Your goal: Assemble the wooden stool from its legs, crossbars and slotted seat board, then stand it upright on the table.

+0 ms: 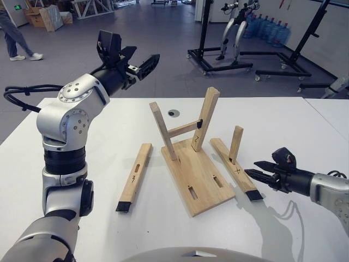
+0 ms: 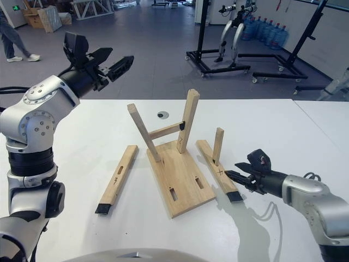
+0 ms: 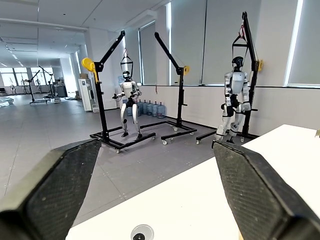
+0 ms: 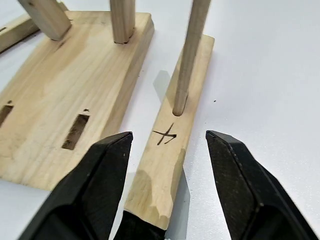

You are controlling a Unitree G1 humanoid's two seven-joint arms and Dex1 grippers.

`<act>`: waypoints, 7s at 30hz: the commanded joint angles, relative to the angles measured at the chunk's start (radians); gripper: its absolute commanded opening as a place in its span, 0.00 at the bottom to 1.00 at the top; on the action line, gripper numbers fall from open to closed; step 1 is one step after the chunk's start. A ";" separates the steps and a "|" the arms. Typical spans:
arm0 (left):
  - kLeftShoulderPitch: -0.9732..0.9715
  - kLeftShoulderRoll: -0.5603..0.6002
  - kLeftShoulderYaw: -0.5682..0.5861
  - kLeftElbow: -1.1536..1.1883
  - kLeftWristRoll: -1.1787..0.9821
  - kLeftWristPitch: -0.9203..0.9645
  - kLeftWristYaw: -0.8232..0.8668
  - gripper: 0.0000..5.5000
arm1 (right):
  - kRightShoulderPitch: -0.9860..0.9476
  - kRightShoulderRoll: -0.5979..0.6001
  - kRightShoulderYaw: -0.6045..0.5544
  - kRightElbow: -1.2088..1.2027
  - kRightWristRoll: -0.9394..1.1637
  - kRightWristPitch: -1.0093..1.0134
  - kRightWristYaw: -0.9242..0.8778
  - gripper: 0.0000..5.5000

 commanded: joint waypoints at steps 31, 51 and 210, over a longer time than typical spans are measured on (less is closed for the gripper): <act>0.038 -0.033 -0.004 -0.024 0.047 0.005 0.021 0.74 | -0.048 0.109 0.250 0.024 -0.233 0.059 -0.165 0.41; 0.023 -0.057 -0.006 -0.024 0.046 0.023 0.026 0.74 | -0.206 0.147 0.089 0.117 -0.179 0.036 -0.137 0.37; 0.040 -0.085 0.003 0.001 0.097 -0.019 0.028 0.74 | -0.576 0.689 -0.008 0.271 -0.458 -0.197 -0.864 0.74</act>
